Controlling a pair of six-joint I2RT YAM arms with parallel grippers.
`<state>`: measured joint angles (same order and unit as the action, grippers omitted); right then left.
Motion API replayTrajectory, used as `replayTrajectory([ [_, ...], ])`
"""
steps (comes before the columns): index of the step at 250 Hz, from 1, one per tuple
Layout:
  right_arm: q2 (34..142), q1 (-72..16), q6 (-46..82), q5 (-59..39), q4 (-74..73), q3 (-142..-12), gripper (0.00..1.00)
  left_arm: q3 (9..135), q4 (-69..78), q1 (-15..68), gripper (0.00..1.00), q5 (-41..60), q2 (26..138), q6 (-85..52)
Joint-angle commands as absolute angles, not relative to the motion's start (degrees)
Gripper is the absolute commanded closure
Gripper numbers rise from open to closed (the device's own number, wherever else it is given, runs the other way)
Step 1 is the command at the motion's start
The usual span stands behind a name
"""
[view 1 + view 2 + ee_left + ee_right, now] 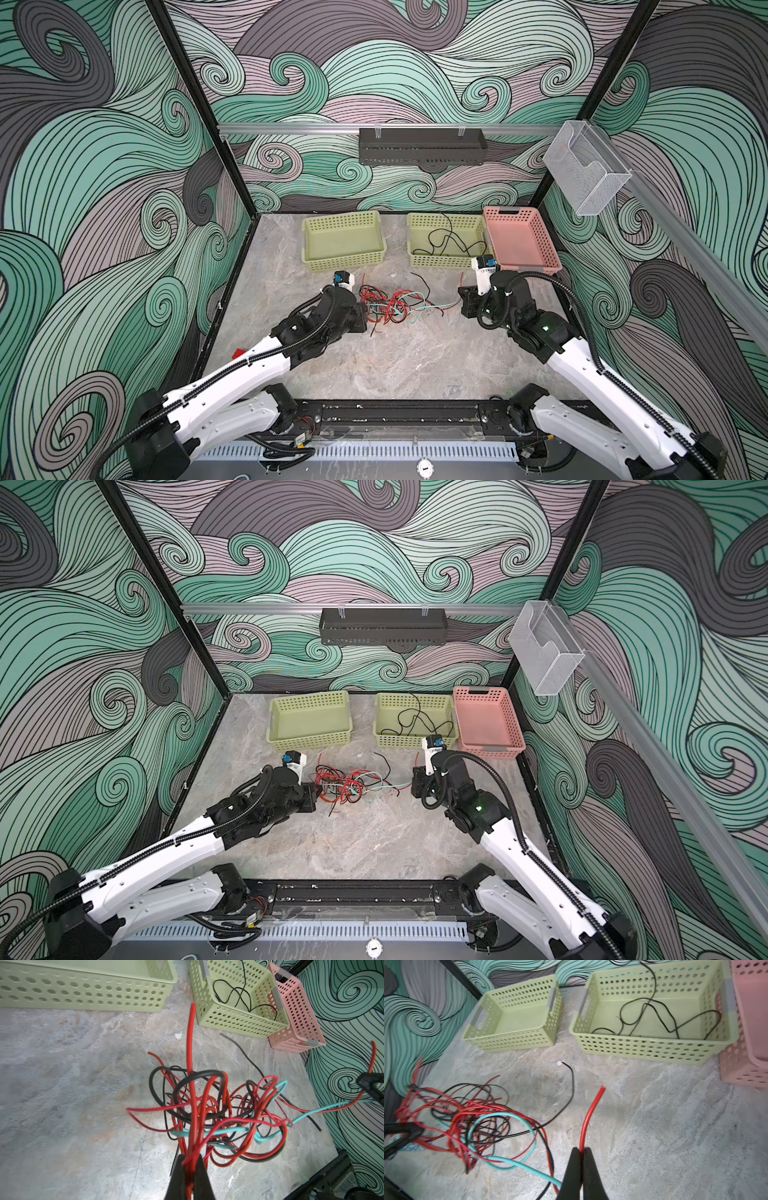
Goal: Untangle the cables
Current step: 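Pull a red cable end away with the right gripper while the left holds the bundle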
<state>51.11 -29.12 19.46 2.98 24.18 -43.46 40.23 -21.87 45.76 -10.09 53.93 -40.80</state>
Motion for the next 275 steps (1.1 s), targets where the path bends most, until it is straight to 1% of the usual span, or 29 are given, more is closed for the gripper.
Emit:
replayTrajectory([
  [1,51.51,-25.60,23.14,3.43,23.50,-40.49,1.00,39.42,-29.24,45.40,1.00,-15.03,50.49,-40.43],
  [51,53.03,-21.26,25.76,3.46,22.07,-38.37,1.00,38.00,-30.62,45.35,1.00,-17.89,45.02,-39.95],
  [85,53.75,-20.31,26.36,1.67,20.74,-36.83,1.00,36.43,-30.14,45.35,1.00,-19.43,42.92,-39.51],
  [159,55.73,-16.12,28.20,4.74,21.10,-36.02,1.00,33.77,-33.59,44.82,1.00,-26.04,40.39,-41.83],
  [211,55.54,-9.32,30.77,2.42,19.34,-33.59,1.00,33.00,-37.26,44.13,1.00,-29.71,34.77,-43.05],
  [244,58.05,-6.75,31.98,-1.13,17.49,-33.04,1.00,32.26,-37.71,43.20,1.00,-30.06,31.88,-42.98],
  [260,60.03,-6.69,32.08,-2.55,16.71,-32.96,0.98,32.04,-37.36,43.07,1.00,-29.74,31.47,-43.05],
  [275,61.44,-6.68,31.71,-4.98,16.35,-33.04,0.92,31.83,-36.13,42.93,1.00,-28.41,31.62,-42.40],
])
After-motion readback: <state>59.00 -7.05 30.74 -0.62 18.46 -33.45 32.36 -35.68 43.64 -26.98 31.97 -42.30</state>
